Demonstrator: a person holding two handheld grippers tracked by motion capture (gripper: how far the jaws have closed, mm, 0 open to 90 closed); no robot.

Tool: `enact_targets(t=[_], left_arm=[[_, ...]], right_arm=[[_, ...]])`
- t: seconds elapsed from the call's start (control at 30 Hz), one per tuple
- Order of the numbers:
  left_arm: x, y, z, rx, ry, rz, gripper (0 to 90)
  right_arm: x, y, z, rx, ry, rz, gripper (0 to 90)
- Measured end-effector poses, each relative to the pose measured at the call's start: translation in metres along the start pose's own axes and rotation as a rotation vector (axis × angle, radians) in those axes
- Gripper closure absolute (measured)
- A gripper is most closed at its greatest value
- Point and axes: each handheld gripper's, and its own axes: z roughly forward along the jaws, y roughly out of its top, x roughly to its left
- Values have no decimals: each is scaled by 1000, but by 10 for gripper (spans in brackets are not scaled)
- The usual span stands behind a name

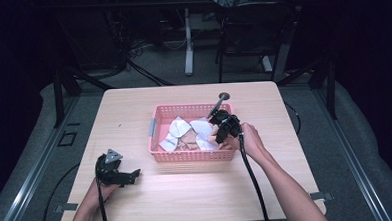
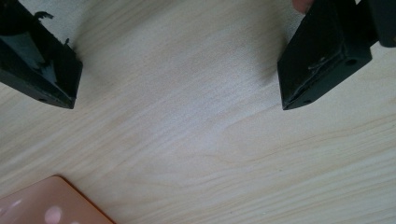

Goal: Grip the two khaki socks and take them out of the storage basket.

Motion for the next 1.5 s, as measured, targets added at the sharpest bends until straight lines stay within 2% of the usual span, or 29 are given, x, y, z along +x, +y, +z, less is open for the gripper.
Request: enact_targets(t=[0.17, 0.3, 0.6, 0.73, 0.83, 0.93, 1.1, 1.5], left_arm=[[0, 0, 0, 1, 0, 0, 0], [0, 0, 0, 1, -1, 1, 0], [0, 0, 0, 1, 1, 0, 0], [0, 0, 0, 1, 1, 0, 0], [0, 0, 0, 1, 0, 0, 0], [0, 0, 0, 1, 0, 1, 0], [0, 0, 0, 1, 2, 1, 0], [0, 0, 0, 1, 0, 1, 0]], right_arm=[[-1, -1, -11, -38, 10, 5, 840], [1, 0, -16, -49, 40, 4, 840], [4, 3, -32, -91, 66, -7, 842], [5, 5, -39, -93, 74, -16, 842], [6, 5, -45, -122, 84, -18, 842], [6, 5, -51, -122, 89, -26, 842], [5, 7, -63, -159, 110, -25, 843], [5, 13, -83, -177, 122, -39, 844]])
